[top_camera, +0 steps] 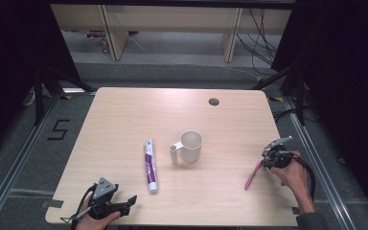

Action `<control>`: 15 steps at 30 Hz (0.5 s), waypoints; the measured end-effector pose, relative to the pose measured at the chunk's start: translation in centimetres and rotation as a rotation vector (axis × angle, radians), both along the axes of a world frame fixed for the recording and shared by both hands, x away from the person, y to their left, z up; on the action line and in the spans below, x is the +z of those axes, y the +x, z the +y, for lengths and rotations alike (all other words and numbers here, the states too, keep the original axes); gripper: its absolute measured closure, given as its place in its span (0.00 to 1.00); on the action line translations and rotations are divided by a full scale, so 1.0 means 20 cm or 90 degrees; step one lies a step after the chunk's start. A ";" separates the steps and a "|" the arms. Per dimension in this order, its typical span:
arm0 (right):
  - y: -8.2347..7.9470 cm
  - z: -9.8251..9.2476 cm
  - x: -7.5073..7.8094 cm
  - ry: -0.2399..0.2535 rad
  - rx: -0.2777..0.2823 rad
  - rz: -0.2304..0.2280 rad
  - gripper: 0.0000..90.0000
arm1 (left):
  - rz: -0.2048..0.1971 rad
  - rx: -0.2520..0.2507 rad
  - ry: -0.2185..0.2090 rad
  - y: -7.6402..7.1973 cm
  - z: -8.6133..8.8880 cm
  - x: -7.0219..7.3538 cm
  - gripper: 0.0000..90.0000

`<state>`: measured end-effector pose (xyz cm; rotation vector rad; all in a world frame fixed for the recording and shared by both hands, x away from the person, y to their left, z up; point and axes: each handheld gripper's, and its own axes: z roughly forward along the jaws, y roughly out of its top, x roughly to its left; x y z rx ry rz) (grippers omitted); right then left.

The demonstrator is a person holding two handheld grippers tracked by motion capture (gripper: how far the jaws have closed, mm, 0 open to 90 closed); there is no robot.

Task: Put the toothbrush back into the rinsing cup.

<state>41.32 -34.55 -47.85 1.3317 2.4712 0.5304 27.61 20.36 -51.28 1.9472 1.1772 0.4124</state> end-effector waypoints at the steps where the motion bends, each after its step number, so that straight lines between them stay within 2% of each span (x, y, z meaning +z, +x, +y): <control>1: 0.02 0.00 0.00 0.006 -0.007 -0.002 1.00 | 0.000 0.000 0.000 0.00 0.00 0.00 0.20; 3: 0.03 0.01 0.01 0.013 -0.021 -0.006 1.00 | 0.002 0.001 -0.001 0.00 0.00 0.00 0.19; 5: 0.04 0.01 0.03 0.047 -0.053 -0.005 0.86 | 0.003 0.001 0.002 0.00 0.00 0.00 0.20; 7: 0.03 0.02 0.04 0.081 -0.074 -0.009 0.80 | 0.002 0.002 0.000 0.00 0.00 0.00 0.20; 10: 0.01 0.03 0.05 0.068 -0.091 -0.005 0.70 | 0.002 -0.004 0.001 0.00 0.00 0.01 0.20; 11: -0.01 0.04 0.05 0.083 -0.112 0.006 0.67 | 0.002 -0.003 0.002 0.00 0.00 0.01 0.20; 12: -0.01 0.04 0.04 0.091 -0.104 0.013 0.67 | 0.002 -0.003 0.002 0.00 0.00 0.01 0.20; 13: -0.02 0.04 0.04 0.081 -0.112 0.005 0.67 | 0.002 -0.002 0.002 0.00 0.00 0.01 0.19; 14: -0.02 0.06 0.04 0.085 -0.118 0.017 0.66 | -0.001 -0.004 0.001 0.00 0.00 0.00 0.20; 15: -0.03 0.06 0.03 0.083 -0.108 0.014 0.65 | 0.001 0.001 0.004 0.00 0.00 0.00 0.20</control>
